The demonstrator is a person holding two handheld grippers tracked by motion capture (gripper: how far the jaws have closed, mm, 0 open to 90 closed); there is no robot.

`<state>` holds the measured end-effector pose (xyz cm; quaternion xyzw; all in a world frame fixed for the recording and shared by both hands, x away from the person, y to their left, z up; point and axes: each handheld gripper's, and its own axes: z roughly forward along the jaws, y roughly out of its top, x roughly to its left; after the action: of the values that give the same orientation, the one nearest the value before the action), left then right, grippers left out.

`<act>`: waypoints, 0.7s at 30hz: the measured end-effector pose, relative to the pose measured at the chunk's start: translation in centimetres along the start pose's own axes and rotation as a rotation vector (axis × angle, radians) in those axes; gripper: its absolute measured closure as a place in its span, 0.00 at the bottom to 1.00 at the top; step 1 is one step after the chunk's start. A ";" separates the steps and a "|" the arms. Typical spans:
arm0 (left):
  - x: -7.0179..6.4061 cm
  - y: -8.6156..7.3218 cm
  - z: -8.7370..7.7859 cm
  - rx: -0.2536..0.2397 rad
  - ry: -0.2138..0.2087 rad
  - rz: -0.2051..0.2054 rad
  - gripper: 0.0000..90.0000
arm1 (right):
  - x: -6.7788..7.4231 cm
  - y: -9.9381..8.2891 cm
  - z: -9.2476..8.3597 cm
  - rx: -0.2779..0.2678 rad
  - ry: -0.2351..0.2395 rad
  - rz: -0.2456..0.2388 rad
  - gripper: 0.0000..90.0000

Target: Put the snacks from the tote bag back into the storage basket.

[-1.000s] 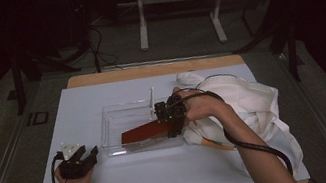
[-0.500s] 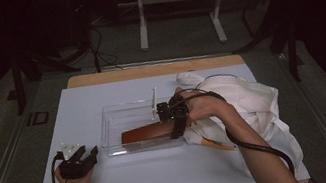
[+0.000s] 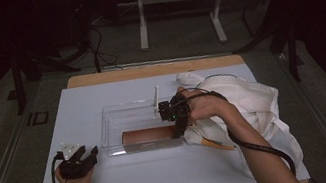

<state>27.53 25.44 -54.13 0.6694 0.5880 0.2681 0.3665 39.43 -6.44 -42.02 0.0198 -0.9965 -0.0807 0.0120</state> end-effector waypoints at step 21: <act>0.0 0.0 0.0 0.001 0.000 0.001 0.58 | 0.5 -0.8 -1.3 -0.087 -0.042 0.023 0.36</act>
<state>27.53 25.46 -54.13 0.6698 0.5879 0.2678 0.3661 38.94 -7.43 -40.85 0.0059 -0.9922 -0.1242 -0.0073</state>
